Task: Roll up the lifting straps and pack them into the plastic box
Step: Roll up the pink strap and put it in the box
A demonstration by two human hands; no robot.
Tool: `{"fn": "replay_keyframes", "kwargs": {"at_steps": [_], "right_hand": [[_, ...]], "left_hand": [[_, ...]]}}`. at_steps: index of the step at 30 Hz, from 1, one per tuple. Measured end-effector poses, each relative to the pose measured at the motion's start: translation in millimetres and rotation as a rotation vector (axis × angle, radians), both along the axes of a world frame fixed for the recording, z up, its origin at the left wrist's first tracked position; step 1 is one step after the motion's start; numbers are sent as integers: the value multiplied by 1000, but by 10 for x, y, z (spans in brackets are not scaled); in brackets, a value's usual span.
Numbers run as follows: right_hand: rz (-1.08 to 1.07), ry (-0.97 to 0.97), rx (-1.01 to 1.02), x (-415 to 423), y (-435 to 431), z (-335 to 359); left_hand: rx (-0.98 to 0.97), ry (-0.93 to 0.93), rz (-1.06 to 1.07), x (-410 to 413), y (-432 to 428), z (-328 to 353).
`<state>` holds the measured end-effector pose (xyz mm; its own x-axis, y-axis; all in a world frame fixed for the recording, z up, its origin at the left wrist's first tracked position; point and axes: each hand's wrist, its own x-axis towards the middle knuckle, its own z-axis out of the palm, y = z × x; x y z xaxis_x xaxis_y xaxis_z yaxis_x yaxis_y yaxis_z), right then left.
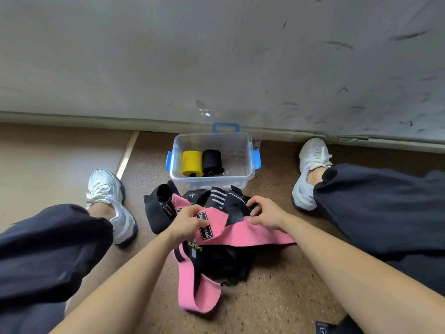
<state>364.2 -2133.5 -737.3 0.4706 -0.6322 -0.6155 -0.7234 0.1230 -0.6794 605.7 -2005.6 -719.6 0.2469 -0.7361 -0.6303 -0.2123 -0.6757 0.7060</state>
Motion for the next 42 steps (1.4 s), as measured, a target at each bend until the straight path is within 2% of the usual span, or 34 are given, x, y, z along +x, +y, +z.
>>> {"fn": "replay_keyframes", "kwargs": {"at_steps": [3, 7, 13, 20, 23, 26, 32, 39, 42], "right_hand": [[180, 113, -113, 110, 117, -53], [184, 134, -201, 186, 189, -94], [43, -62, -95, 152, 160, -18], [-175, -161, -28, 225, 116, -10], [-156, -178, -30, 287, 146, -2], [-127, -156, -65, 321, 144, 35], [-239, -77, -124, 326, 92, -18], [-323, -59, -89, 335, 69, 29], [-351, -115, -32, 321, 39, 74]], "left_hand": [[90, -274, -74, 37, 24, -24], [98, -577, -347, -152, -25, 0], [-93, -679, -419, -437, -230, -103], [-169, -547, -265, -426, -186, -193], [-216, -538, -227, -410, -164, -176], [-235, -501, -222, -376, -146, -174], [-316, -447, -249, -379, -176, -142], [-414, -399, -268, -378, -167, -158], [-430, -458, -267, -348, -155, -163]]}}
